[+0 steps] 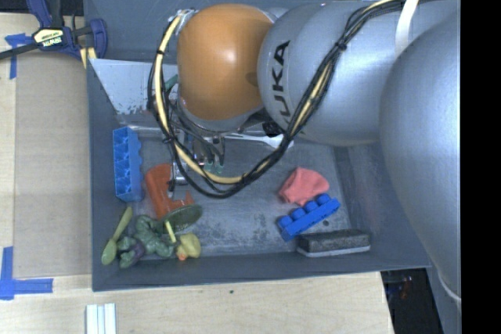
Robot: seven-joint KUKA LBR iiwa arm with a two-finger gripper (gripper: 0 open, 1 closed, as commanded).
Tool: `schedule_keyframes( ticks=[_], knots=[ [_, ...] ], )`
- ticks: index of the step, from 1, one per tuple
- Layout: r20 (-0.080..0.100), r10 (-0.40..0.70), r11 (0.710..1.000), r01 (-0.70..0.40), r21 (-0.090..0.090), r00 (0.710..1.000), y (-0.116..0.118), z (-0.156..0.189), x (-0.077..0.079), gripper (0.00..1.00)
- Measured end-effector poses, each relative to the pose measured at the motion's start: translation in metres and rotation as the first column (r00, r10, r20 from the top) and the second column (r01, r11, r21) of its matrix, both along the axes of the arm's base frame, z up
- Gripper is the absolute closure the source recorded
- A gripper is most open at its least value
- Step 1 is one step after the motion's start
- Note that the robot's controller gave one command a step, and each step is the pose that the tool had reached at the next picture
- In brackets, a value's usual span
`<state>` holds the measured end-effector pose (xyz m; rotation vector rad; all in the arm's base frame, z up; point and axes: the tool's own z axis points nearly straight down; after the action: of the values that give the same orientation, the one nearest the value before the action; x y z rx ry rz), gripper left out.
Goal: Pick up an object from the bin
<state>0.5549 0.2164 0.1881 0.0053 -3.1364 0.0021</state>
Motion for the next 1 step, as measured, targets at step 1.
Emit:
schedule_keyframes(
  ticks=[1],
  knots=[
    [0.008,-0.003,1.000,0.003,0.002,1.000,-0.0011,0.0052,0.0017,0.00]
  ],
)
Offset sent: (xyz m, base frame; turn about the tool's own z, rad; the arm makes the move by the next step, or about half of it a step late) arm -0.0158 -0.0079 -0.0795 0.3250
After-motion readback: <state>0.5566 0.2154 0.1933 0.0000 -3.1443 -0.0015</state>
